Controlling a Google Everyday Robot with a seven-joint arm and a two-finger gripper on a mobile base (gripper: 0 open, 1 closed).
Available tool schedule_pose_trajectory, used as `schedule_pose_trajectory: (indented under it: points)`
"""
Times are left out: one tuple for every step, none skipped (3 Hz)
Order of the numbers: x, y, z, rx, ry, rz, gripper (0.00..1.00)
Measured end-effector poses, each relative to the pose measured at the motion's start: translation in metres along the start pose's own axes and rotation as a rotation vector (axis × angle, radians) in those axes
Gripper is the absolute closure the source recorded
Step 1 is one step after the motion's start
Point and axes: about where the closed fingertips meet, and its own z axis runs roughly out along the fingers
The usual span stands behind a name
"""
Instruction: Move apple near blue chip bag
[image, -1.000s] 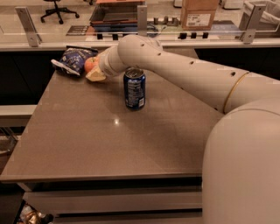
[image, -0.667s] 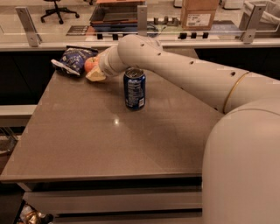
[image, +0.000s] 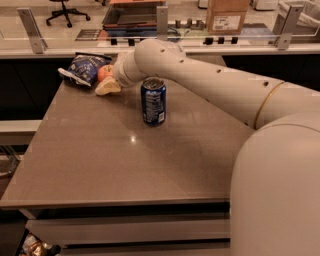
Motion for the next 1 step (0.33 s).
schedule_pose_trajectory:
  points:
    - [-0.0021, -0.001, -0.0013, 0.0, 0.0, 0.0, 0.0]
